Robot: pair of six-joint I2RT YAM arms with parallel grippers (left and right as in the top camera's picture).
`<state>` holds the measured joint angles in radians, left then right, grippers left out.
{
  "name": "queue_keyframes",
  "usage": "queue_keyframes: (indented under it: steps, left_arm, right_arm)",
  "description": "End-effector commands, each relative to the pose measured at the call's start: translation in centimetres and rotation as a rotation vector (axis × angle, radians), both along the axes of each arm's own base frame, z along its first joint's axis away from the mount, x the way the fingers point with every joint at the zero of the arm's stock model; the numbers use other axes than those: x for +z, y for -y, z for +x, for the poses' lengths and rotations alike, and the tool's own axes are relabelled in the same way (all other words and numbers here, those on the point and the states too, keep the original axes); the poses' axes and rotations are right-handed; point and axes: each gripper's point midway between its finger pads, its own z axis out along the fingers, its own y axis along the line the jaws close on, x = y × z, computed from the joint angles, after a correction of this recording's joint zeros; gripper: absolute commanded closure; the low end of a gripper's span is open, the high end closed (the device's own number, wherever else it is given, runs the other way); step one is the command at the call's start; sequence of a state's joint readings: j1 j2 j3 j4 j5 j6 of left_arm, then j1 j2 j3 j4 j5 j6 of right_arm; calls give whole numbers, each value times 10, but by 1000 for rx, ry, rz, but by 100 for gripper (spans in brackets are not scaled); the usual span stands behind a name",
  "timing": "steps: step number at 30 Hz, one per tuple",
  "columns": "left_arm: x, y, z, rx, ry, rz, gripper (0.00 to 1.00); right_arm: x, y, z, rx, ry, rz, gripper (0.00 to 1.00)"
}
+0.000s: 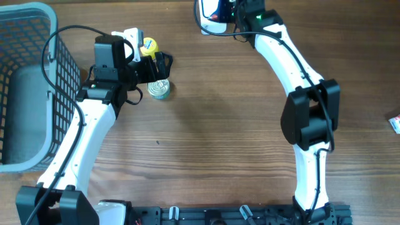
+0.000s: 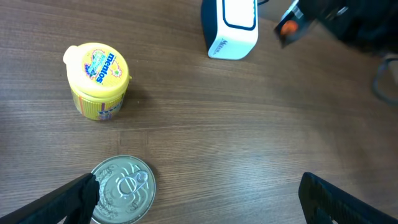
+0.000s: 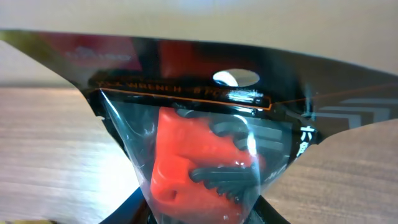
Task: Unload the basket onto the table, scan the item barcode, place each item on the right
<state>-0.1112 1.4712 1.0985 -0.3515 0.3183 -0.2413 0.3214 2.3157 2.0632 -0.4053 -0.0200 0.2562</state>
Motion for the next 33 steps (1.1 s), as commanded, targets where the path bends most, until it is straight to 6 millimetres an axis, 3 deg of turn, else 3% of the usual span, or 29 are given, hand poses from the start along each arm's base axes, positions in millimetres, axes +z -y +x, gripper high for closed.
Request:
queue_keyframes:
  steps: [1,5,17,26,33]
  left_arm:
    - [10,-2,0,7,29,0,0]
    - [10,-2,-1,7,29,0,0]
    - [12,-2,1,7,38,-2,0]
    - [12,-2,1,7,37,-1,0]
    - [12,-2,1,7,37,-1,0]
  right_arm:
    - [-22,-15,3,68,-36,21,69]
    - [-34,-20,1,64,-65,35,71]
    - [-14,-29,11,71,-1,80,67]
    - [-35,-38,13,71,-49,144,68]
    - [-37,-34,11,26,-92,167,71]
